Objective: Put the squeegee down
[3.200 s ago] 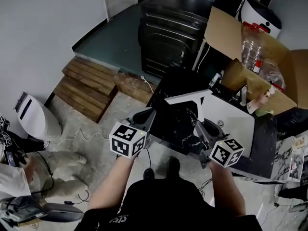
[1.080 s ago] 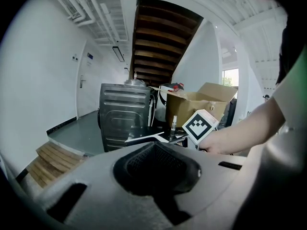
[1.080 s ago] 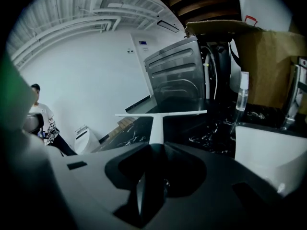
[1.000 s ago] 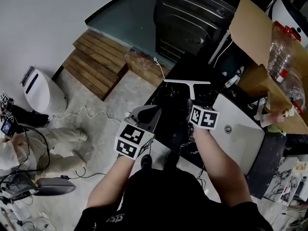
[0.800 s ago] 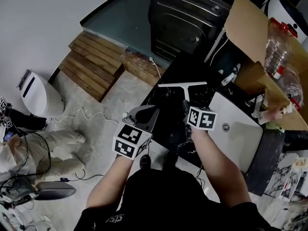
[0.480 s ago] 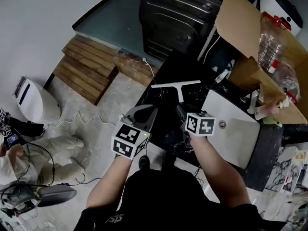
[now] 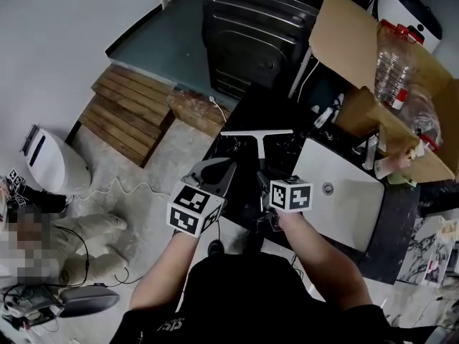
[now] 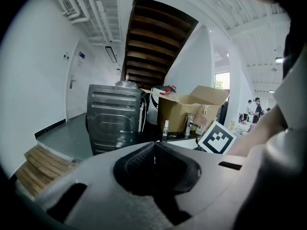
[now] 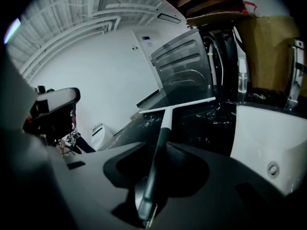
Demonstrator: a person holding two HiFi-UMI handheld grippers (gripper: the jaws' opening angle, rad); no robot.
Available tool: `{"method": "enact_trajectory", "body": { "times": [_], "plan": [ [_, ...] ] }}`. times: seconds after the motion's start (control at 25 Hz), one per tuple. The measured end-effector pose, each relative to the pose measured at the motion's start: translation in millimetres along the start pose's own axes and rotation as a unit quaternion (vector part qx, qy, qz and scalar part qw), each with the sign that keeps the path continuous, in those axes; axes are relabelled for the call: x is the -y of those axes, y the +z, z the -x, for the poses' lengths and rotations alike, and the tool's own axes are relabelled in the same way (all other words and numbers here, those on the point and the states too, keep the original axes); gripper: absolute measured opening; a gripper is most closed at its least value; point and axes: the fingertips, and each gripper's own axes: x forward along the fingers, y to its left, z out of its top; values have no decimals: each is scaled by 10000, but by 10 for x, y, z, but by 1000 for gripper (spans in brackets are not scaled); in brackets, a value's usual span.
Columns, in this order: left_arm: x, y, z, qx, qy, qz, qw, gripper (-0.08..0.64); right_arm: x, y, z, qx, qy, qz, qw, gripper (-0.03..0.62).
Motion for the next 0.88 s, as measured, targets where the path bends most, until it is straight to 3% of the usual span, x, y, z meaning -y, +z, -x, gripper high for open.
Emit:
{"method": "enact_trajectory", "body": {
  "times": [0.2, 0.36, 0.56, 0.64, 0.88],
  "plan": [
    [-45, 149, 81, 118, 7, 25, 9999, 11, -46, 75, 78, 132, 103, -122, 9998, 129],
    [-101, 334, 142, 263, 9, -36, 9996, 11, 157, 332, 316, 561, -80, -217, 9982, 71],
    [-147, 498, 172, 375, -11, -153, 9992, 11, 250, 725, 692, 1169, -91, -300, 9927, 67],
    [-160, 539, 179, 409, -17, -183, 9990, 11, 206, 909, 860, 1414, -104, -22, 9899, 63],
    [-221, 682, 199, 536, -28, -281, 9982, 11, 38, 1215, 1301, 1731, -341, 1382, 9746, 41]
  ]
}}
